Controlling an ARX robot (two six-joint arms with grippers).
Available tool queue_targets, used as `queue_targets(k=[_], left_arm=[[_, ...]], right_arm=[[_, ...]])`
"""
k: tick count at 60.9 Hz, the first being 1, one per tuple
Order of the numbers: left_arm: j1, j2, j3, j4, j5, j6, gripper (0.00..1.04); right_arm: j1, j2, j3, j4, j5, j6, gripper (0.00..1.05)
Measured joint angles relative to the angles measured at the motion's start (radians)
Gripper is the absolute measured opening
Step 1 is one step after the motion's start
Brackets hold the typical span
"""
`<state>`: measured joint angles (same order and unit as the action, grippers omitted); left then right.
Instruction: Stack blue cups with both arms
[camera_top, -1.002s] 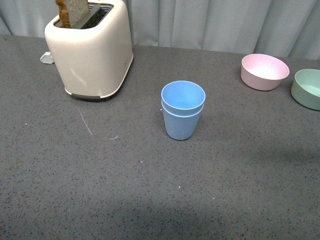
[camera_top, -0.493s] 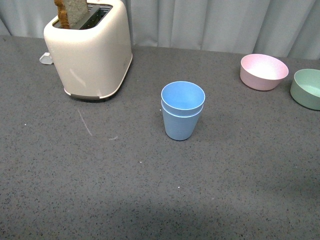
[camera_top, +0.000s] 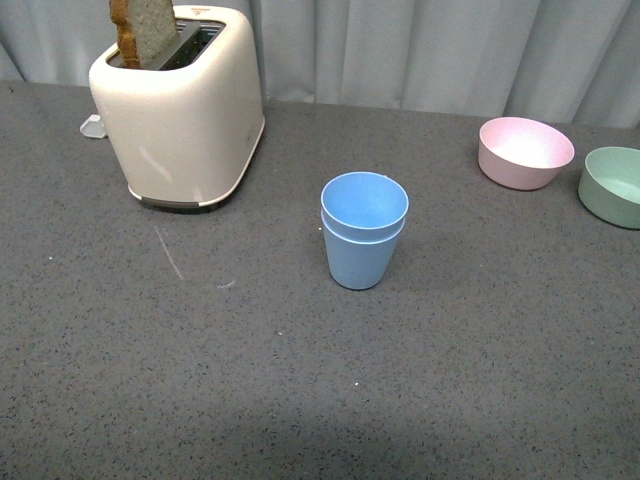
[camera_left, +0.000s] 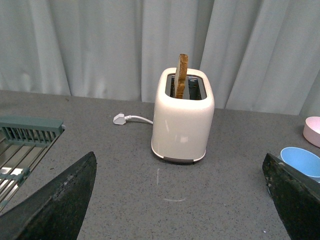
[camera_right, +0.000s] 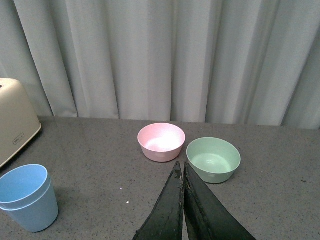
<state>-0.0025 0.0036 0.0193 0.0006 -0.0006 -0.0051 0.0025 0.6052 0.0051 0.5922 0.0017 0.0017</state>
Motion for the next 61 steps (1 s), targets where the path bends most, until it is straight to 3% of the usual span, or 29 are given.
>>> queue_targets(k=[28,61], left_arm=[[0.0,0.0,0.0,0.0,0.0,0.0,0.98],[0.0,0.0,0.0,0.0,0.0,0.0,0.98]], right_arm=[[0.0,-0.254,-0.002,-0.239,0.0,0.0,0.01],[0.0,-0.429,-0.002,-0.412,0.0,0.0,0.01]])
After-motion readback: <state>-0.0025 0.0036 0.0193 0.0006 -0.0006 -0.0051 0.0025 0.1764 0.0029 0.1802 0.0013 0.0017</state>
